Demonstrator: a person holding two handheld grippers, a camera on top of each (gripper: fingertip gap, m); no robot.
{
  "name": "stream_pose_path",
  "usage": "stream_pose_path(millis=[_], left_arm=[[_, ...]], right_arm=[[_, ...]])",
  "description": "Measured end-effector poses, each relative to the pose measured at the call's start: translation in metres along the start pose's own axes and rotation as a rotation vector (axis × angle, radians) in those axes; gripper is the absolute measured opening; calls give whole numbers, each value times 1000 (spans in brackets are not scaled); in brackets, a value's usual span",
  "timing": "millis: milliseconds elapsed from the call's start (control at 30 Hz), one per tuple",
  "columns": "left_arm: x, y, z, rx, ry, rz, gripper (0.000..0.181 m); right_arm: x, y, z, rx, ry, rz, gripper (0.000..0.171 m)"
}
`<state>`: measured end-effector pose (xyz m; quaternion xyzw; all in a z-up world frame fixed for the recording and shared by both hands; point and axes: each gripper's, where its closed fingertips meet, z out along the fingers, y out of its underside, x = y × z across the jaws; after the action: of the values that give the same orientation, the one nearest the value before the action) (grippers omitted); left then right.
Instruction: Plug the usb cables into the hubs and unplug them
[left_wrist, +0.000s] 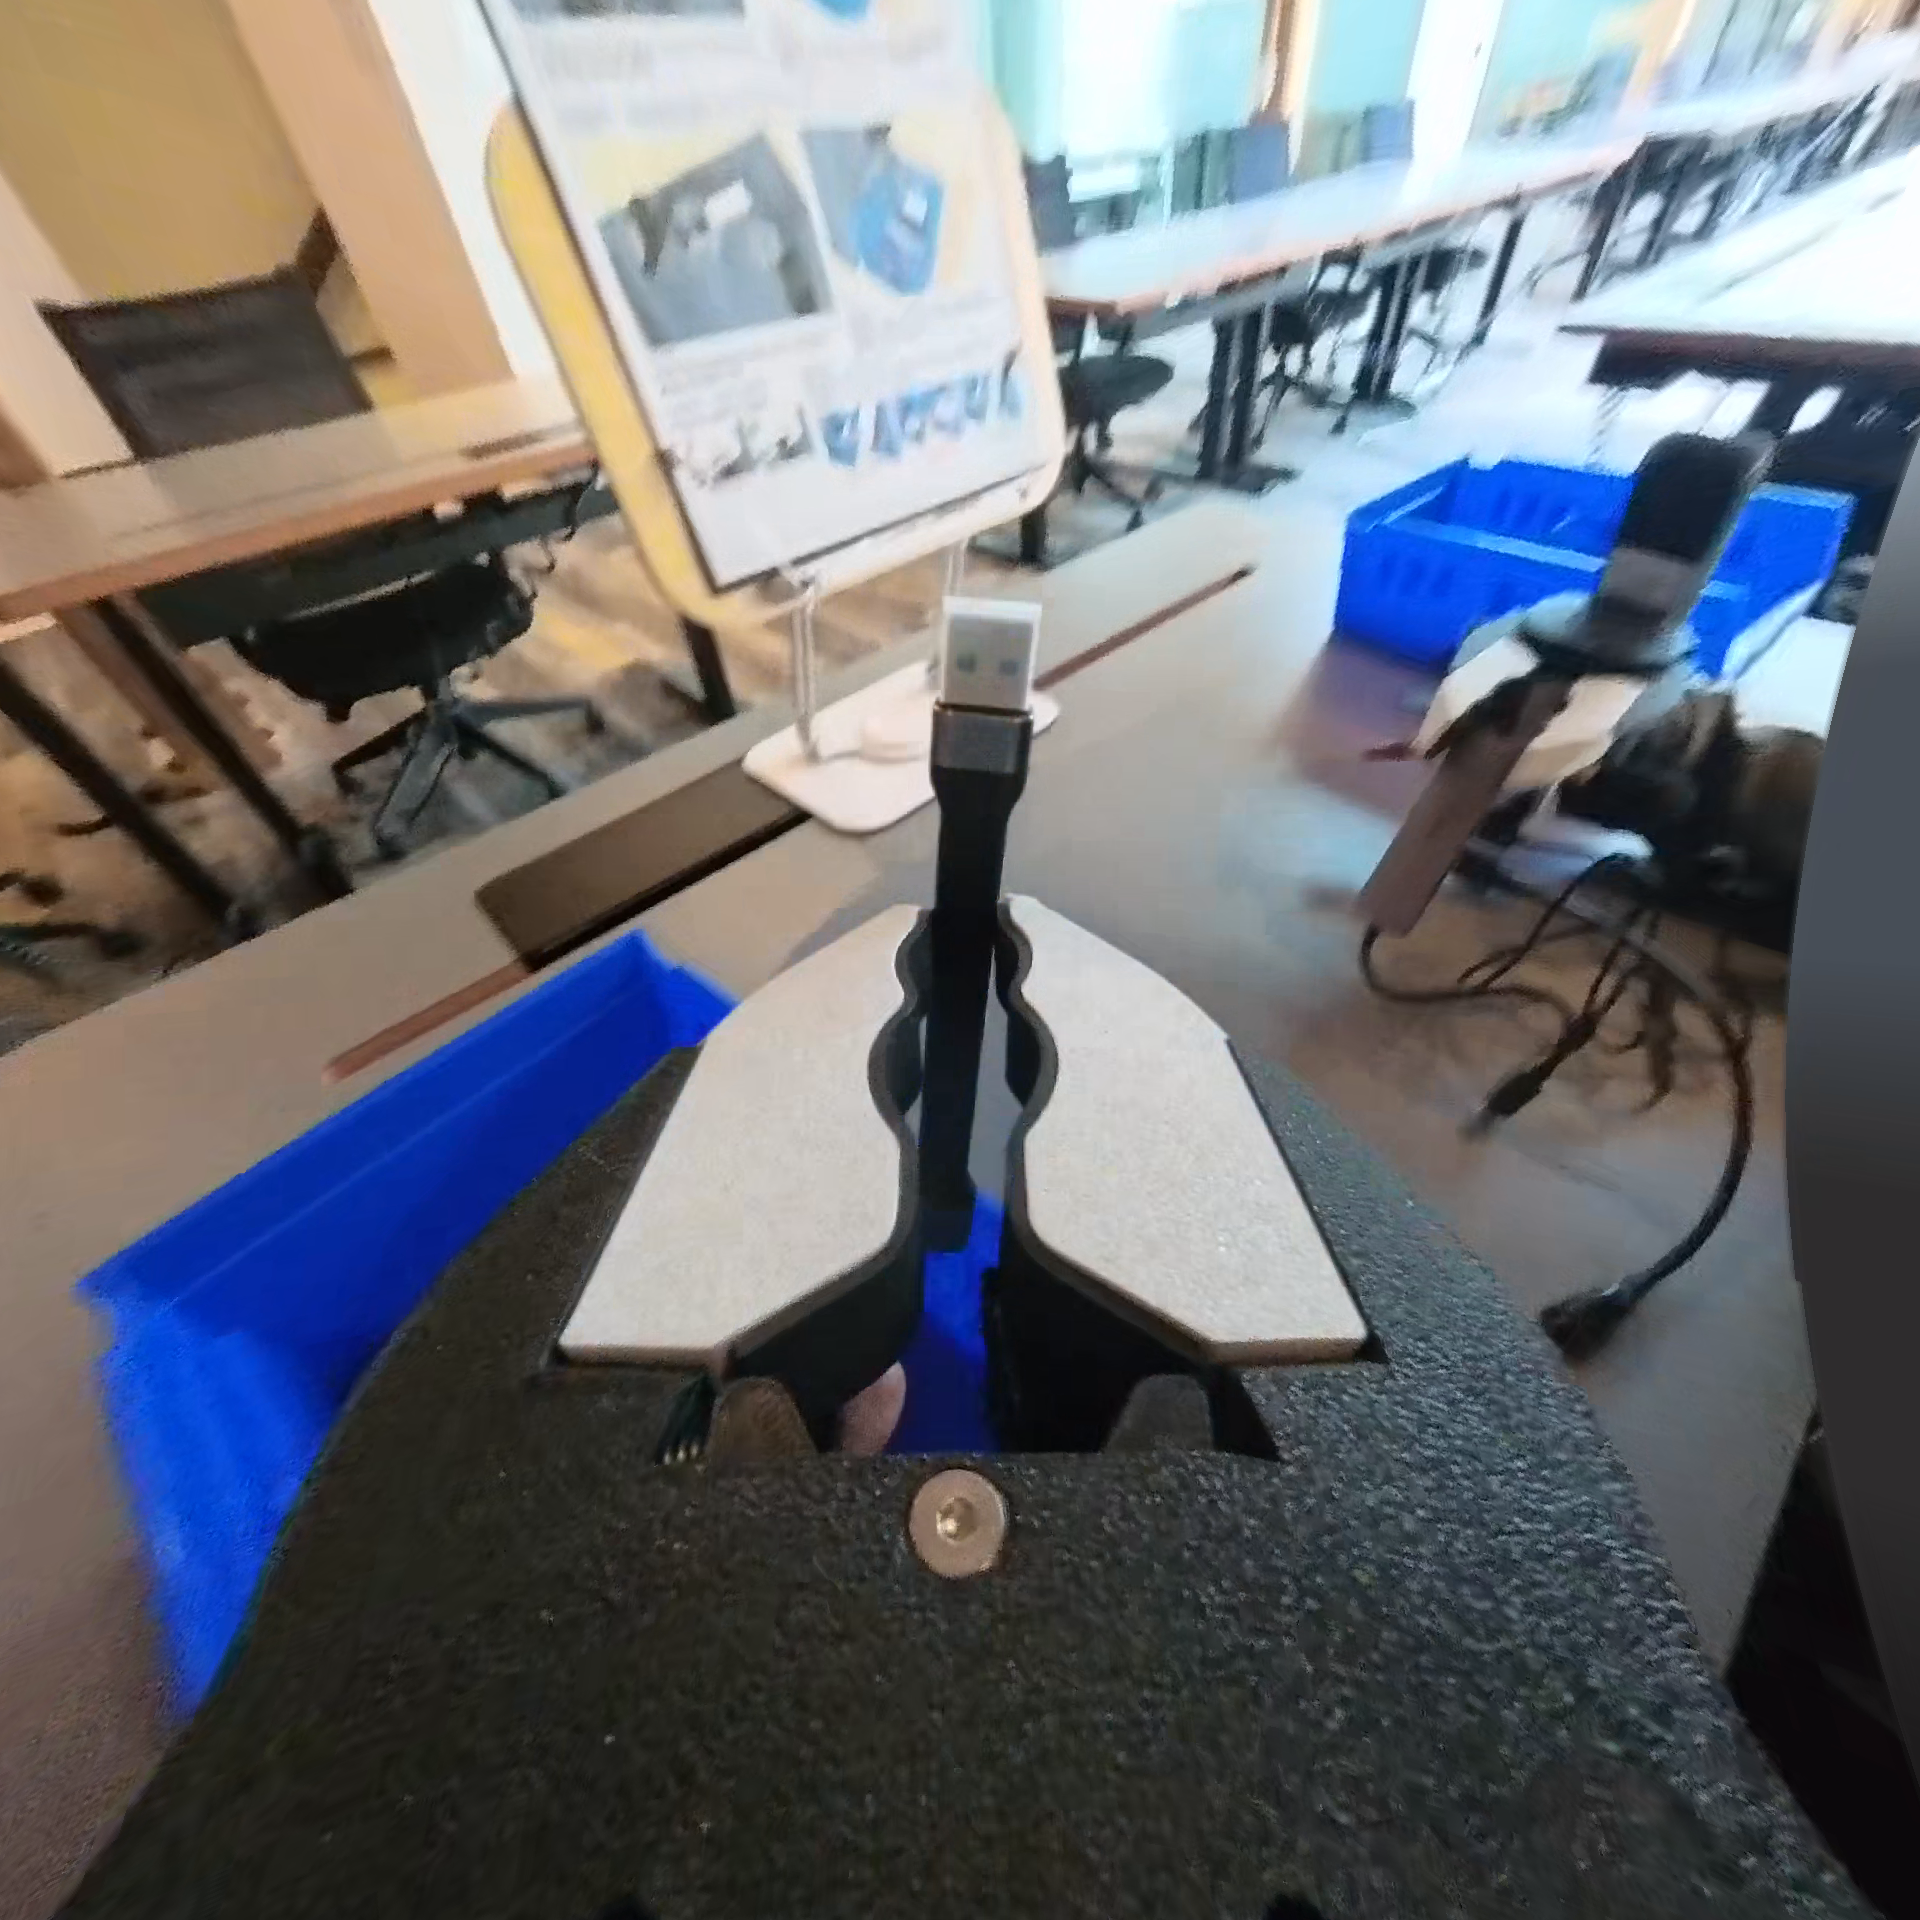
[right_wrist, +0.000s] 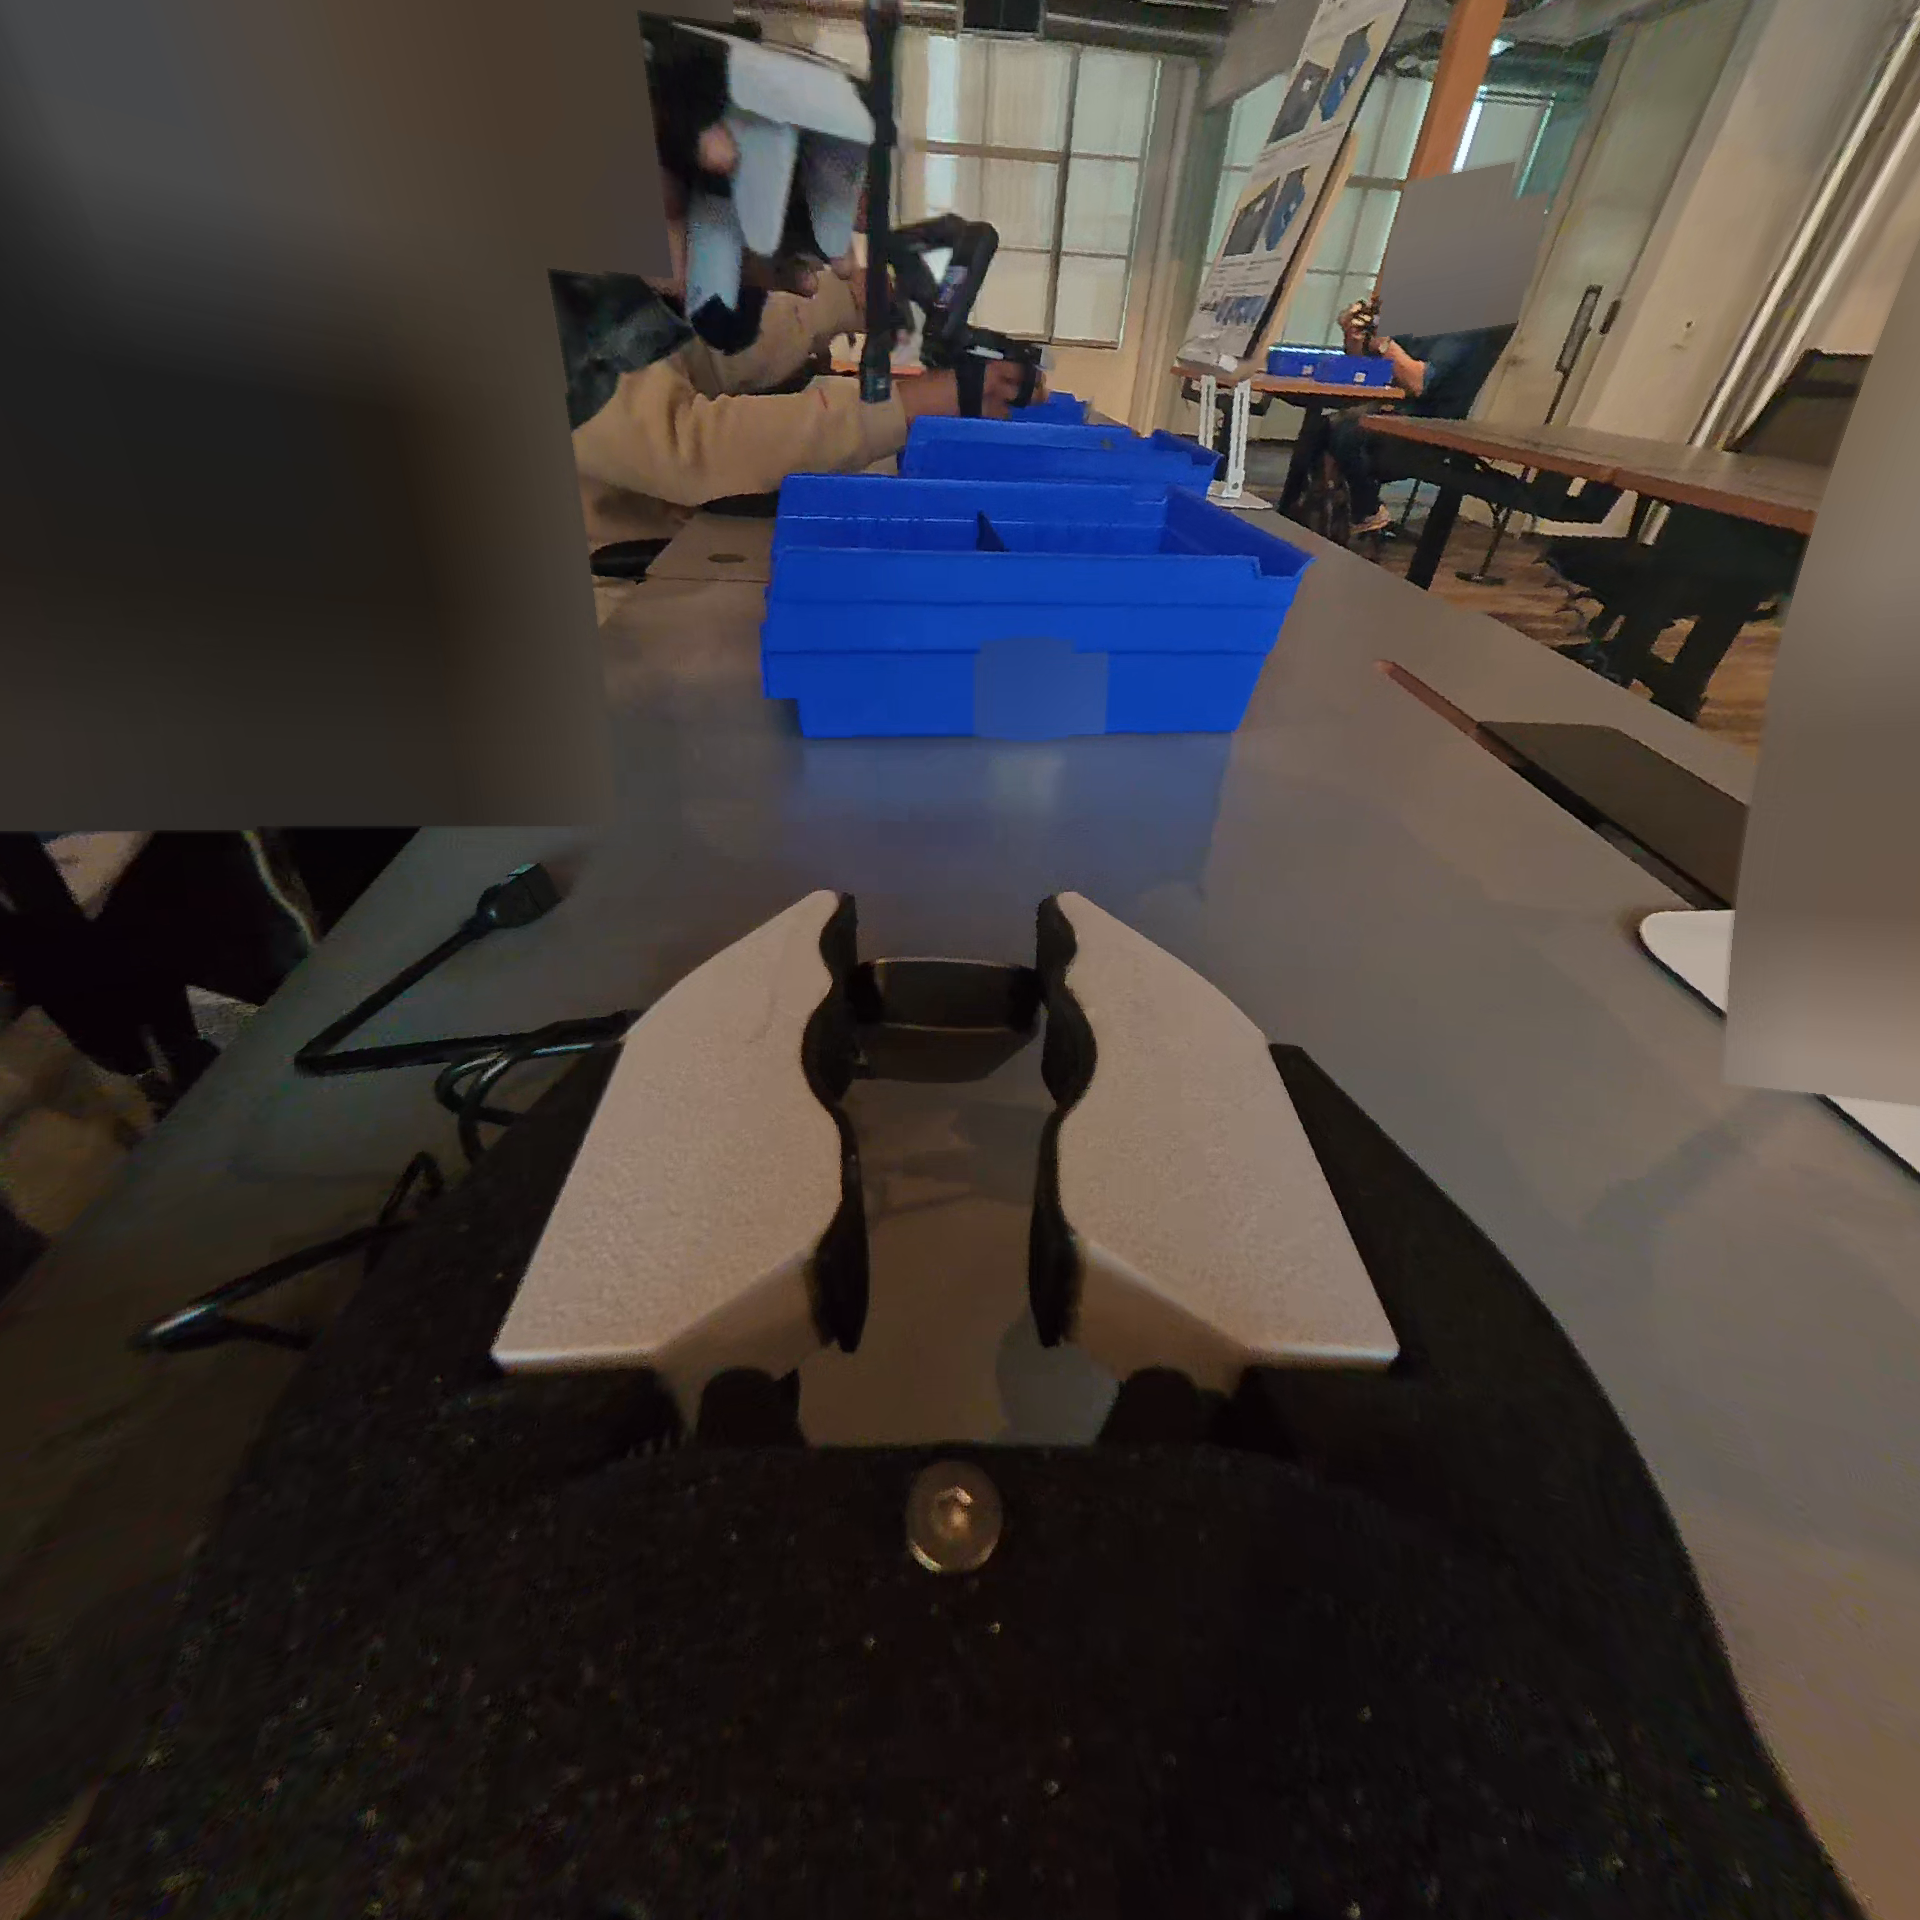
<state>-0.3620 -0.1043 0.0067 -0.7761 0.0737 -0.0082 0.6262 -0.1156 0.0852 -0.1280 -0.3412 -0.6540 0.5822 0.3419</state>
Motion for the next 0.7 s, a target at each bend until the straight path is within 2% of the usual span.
stream_pose_path(millis=[200, 433, 700], left_arm=[[51, -15, 36, 123, 136, -72, 11], [121, 1, 79, 135, 301, -168, 11], [173, 13, 122, 183, 418, -306, 11]], right_arm=[[13, -2, -5, 20, 83, 26, 32], [17, -7, -12, 47, 133, 36, 32], [13, -9, -11, 57, 131, 30, 32]])
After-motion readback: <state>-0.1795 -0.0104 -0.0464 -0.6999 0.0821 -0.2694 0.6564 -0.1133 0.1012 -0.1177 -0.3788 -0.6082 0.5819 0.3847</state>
